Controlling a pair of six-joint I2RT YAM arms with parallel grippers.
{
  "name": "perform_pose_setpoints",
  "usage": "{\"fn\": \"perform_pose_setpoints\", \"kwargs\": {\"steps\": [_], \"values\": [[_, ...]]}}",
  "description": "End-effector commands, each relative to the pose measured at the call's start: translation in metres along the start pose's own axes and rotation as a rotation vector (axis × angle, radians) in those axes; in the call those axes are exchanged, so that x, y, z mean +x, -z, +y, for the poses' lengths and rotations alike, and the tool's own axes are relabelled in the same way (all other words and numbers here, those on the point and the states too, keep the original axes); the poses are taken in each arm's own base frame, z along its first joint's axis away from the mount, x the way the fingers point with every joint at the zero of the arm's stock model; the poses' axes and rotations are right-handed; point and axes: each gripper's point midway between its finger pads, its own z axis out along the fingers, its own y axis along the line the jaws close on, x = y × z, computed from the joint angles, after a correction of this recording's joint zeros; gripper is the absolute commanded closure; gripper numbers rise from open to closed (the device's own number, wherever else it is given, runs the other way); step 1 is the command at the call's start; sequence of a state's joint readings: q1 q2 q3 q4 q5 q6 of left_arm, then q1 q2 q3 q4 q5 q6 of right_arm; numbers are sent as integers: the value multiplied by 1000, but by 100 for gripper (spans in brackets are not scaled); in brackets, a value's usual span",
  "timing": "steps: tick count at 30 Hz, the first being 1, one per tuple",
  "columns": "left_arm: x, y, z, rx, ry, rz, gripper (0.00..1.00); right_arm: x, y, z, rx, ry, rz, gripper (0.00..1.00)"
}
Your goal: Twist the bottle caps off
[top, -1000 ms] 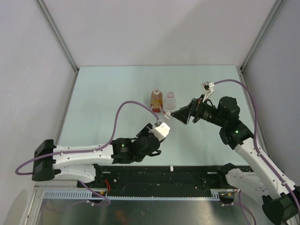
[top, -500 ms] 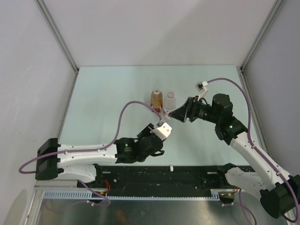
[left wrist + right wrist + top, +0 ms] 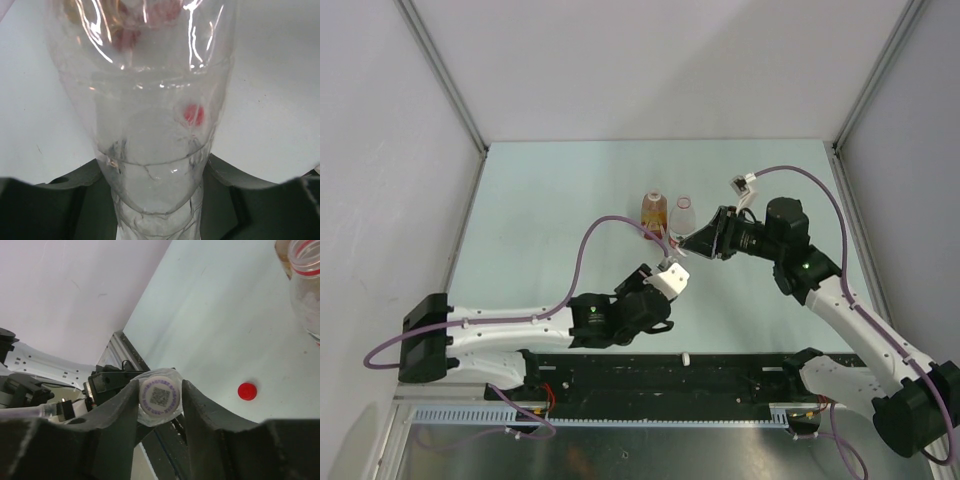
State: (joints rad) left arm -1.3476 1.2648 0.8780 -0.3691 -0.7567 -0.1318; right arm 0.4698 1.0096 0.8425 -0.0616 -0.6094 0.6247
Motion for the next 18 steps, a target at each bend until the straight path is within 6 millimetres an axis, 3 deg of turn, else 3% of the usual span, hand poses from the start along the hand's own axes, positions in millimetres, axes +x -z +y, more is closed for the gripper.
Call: {"fn": "perform_pose_setpoints", "kwargs": {"steps": [1,6,11,18], "values": [[-22,4,-2,8,62,-47,100,-18,2,24,-67,47,-43,67],[-22,5,-3,17,66,-49,100,-16,3,25,-74,75,-36,97],[-23,10,-10,81,83,-67,100,-10,7,30,-104,122,-27,100],[-39,28,-39,325,120,-174,100,-8,17,53,-210,237,-46,100]]}}
